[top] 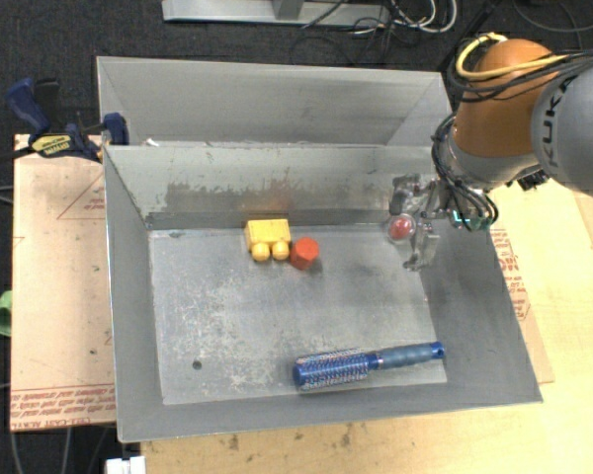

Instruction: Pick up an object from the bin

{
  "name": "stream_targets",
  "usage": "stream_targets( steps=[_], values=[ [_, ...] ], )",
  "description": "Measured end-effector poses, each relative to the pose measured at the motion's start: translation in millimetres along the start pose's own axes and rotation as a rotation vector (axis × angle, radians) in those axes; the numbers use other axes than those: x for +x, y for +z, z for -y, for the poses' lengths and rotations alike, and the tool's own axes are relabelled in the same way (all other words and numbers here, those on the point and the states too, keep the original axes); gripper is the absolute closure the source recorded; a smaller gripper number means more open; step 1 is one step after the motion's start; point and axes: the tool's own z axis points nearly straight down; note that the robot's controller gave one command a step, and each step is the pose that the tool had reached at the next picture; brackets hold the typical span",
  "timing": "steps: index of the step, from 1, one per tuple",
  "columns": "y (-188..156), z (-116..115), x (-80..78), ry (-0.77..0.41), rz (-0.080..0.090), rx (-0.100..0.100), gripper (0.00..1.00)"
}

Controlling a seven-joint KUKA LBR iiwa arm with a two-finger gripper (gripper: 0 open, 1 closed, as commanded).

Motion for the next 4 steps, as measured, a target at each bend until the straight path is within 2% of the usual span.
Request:
stream_targets(
  steps=[1, 2, 3, 4],
  values=[
    [-8, -33, 6.1, -0.227, 0.008, 0.001, 0.0],
    [79, -76, 91.3, -0.554, 0.002, -0.001, 0.0],
    [50, -120, 156.7, -1.069, 0.045, 0.02, 0.0],
    [50, -133, 160.2, -1.154, 0.039, 0.02, 0.0]
  ],
)
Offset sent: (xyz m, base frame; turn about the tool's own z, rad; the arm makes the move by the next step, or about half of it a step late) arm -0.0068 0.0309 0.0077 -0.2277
